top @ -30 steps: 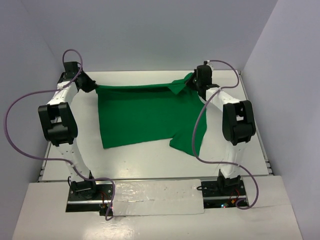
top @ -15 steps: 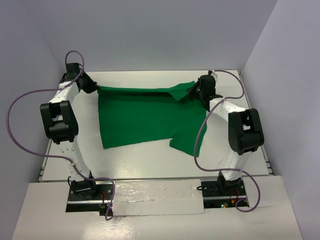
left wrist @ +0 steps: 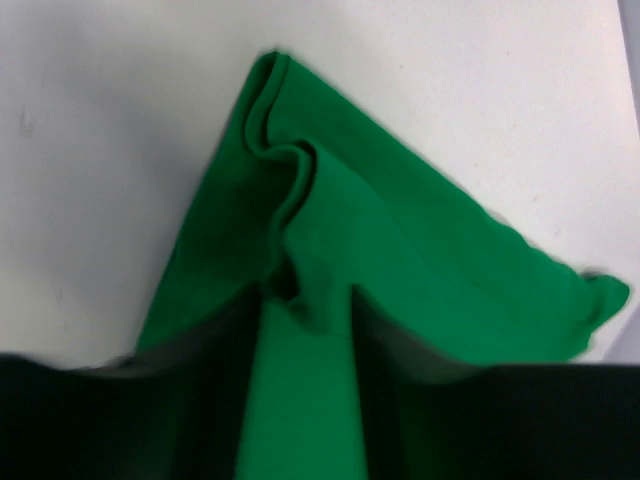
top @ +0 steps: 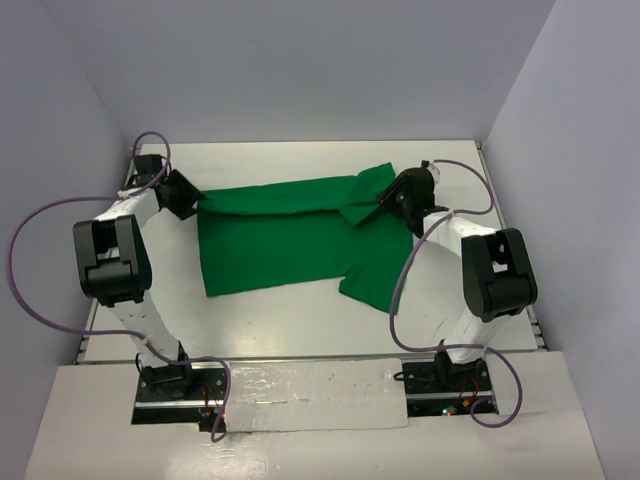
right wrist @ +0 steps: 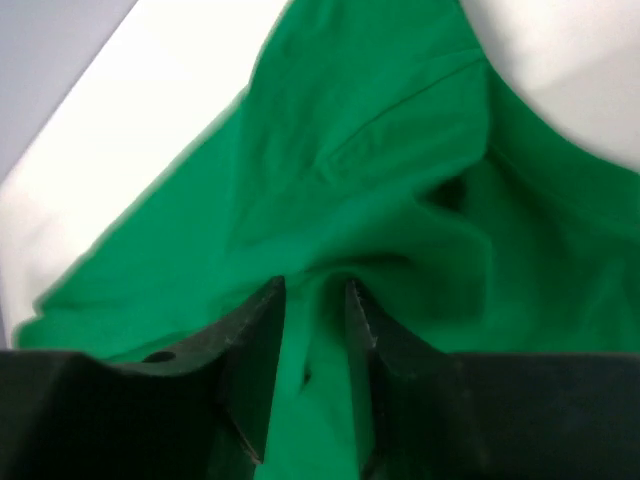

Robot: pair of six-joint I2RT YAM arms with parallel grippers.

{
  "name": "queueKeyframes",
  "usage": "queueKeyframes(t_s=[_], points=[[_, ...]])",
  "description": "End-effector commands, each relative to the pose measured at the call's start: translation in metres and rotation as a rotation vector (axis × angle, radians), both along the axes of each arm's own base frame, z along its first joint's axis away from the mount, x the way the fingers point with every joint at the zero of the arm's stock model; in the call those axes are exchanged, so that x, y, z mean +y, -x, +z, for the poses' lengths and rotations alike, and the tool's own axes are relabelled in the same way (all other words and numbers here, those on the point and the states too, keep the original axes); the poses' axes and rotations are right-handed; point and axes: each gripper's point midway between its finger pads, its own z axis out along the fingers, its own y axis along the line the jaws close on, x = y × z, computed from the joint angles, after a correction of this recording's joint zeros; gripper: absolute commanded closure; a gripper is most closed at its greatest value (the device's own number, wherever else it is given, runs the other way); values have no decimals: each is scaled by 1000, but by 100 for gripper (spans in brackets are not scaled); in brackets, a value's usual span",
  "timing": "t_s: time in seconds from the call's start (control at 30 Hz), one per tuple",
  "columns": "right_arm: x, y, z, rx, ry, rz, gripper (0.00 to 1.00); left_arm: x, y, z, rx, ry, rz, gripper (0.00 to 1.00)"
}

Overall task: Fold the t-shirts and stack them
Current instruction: Fold the flattened tshirt in 1/3 of the way

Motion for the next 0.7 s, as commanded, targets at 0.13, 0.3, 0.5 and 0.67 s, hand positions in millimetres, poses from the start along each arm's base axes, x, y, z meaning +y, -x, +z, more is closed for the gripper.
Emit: queueKeyframes(t_s=[0.13, 0.3, 0.5, 0.67], points=[[-15, 37, -7, 61, 57, -78, 22, -10, 63, 31, 5, -30, 88, 1], [-30, 51, 23, 6, 96, -121, 22, -2, 81, 58, -41, -129, 126, 1], [-28, 26, 47, 21, 117, -91, 30, -12, 41, 69, -58, -137, 74, 3], [-32, -5, 34, 108, 90, -42, 34, -31, 9, 56, -37, -101, 13, 5]])
